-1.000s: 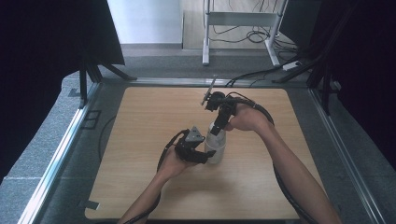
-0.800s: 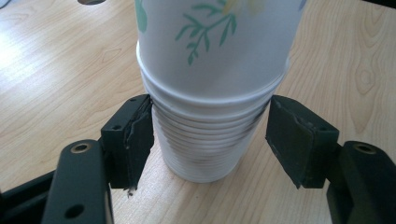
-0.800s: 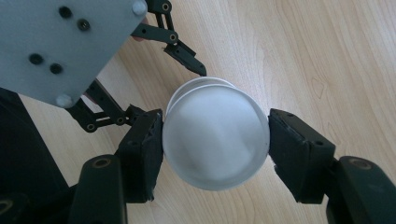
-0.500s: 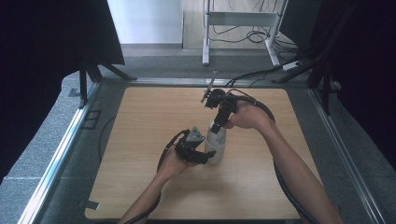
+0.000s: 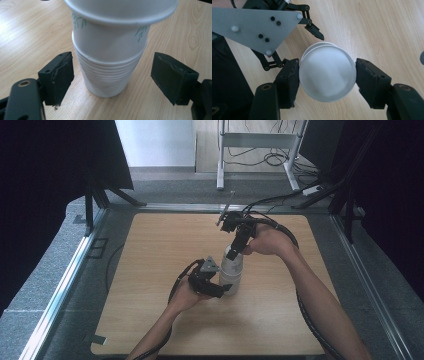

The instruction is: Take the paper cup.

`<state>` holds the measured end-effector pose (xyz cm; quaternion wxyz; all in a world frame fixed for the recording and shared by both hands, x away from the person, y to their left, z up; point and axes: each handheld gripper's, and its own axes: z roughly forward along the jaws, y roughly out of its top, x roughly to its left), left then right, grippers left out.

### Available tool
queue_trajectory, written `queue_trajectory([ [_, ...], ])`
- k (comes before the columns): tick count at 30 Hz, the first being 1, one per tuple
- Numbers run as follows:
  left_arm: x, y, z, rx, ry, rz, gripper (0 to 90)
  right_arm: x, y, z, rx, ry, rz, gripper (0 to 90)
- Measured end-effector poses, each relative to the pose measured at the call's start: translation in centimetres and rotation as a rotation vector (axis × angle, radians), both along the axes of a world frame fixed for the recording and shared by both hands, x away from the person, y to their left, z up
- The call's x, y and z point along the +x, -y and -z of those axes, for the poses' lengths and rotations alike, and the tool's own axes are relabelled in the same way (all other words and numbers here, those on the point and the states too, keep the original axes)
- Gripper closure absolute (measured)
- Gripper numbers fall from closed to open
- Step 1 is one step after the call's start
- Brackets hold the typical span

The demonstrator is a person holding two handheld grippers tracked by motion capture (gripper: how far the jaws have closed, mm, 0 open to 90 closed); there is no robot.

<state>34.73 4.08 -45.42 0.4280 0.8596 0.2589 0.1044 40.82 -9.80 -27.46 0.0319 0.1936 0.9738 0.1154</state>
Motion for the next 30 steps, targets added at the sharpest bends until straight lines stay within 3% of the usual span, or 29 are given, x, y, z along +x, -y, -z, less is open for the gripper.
queue_trajectory([
  [30, -0.1, -0.2, -0.2, 0.005, -0.012, 0.006, 14.5, -2.1, 1.1, -4.0, 0.034, 0.053, -0.004, 38.2],
])
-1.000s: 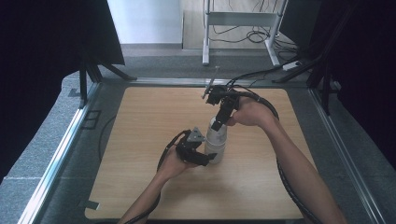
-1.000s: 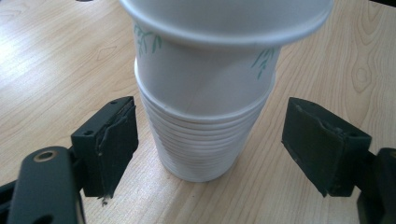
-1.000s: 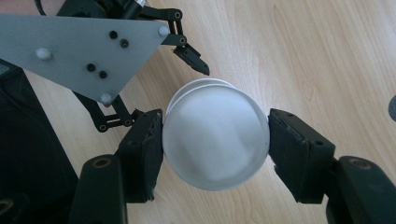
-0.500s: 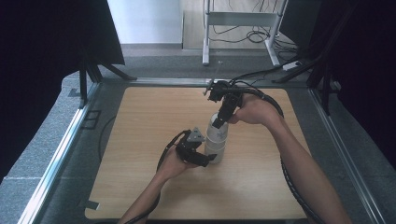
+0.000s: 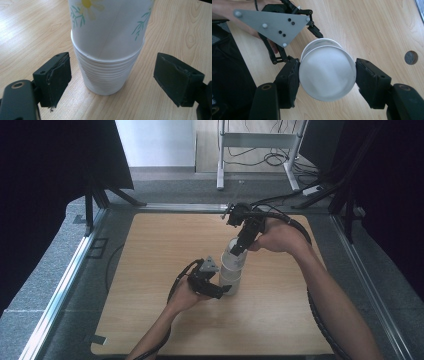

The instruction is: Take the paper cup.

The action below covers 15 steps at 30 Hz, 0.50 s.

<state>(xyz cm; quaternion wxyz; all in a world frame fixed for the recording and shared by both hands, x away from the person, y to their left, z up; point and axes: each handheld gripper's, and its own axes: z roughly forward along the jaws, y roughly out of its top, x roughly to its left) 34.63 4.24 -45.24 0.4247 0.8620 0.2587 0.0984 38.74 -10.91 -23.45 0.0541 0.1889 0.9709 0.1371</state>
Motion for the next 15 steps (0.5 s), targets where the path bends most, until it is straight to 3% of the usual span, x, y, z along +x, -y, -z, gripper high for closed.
queue_trajectory([
  [15, -0.1, -0.3, -0.1, -0.007, -0.015, 0.003, 14.0, -1.7, 1.2, -1.4, -0.002, 0.007, -0.001, 38.2],
])
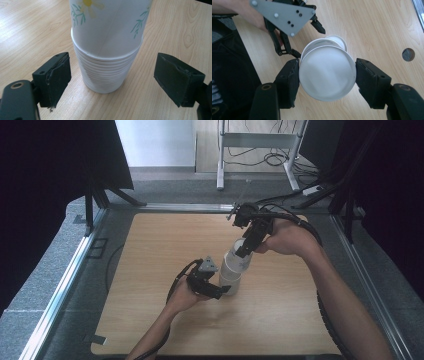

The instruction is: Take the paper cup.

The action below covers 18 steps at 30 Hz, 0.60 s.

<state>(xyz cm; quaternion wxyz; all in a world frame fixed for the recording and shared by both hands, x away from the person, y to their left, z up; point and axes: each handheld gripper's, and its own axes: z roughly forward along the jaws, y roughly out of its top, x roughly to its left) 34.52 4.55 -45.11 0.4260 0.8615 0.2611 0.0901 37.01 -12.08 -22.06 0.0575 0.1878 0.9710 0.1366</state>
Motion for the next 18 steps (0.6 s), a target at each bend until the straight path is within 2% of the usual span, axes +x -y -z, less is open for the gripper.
queue_trajectory([
  [8, -0.3, -0.2, 0.0, 0.0, -0.021, 0.017, 13.3, -0.8, 1.5, 0.6, -0.002, -0.006, -0.01, 38.2],
  [18, -1.1, -0.7, -0.4, -0.01, -0.028, 0.041, 11.3, -1.8, 3.3, 1.6, 0.006, -0.013, 0.002, 38.2],
])
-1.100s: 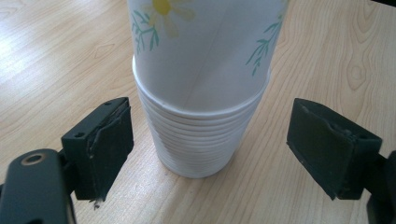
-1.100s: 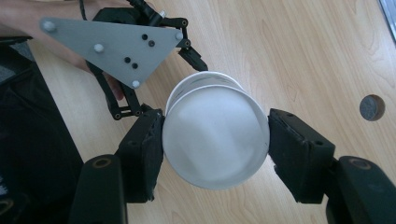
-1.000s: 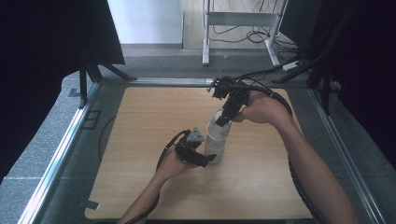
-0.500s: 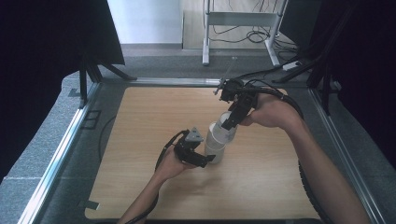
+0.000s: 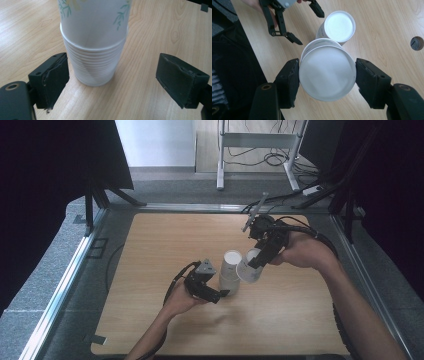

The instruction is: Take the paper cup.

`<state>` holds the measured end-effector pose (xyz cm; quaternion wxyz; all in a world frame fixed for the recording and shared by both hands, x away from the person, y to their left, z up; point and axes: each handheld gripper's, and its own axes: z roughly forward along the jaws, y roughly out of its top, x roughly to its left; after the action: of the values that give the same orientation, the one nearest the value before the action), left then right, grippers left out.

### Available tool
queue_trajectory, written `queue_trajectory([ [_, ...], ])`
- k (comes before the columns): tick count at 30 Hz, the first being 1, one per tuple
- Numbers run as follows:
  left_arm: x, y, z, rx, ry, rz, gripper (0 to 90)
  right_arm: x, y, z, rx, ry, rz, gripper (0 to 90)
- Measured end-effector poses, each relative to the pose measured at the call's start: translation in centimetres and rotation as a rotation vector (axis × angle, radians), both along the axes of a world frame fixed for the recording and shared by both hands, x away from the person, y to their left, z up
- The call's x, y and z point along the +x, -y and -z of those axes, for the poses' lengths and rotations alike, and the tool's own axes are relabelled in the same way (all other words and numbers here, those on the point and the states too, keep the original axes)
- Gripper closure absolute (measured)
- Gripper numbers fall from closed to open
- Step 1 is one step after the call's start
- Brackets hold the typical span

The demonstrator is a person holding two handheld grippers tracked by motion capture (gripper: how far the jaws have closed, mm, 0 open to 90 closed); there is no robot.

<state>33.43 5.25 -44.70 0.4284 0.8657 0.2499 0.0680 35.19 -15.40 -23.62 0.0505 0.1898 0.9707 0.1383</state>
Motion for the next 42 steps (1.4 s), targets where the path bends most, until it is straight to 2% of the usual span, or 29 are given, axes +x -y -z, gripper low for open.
queue_trajectory([
  [12, -1.4, -1.0, 0.0, 0.008, 0.021, 0.047, 9.7, -1.2, 1.3, 1.7, 0.012, -0.01, -0.009, 38.2],
  [20, -2.8, -0.7, 0.6, 0.02, -0.004, 0.089, 3.8, -1.9, 2.4, 2.8, 0.029, -0.016, -0.013, 38.2],
  [29, -4.7, -0.8, 1.0, 0.034, -0.018, 0.108, 3.1, -2.4, 3.5, 4.0, 0.049, -0.023, -0.011, 38.2],
  [40, -6.8, -1.4, 1.4, 0.073, -0.021, 0.129, 3.5, -3.4, 4.1, 7.1, 0.065, -0.046, -0.008, 38.2],
  [42, -7.1, -1.3, 1.6, 0.064, -0.023, 0.122, 3.5, -3.6, 4.1, 7.7, 0.075, -0.048, -0.013, 38.2],
])
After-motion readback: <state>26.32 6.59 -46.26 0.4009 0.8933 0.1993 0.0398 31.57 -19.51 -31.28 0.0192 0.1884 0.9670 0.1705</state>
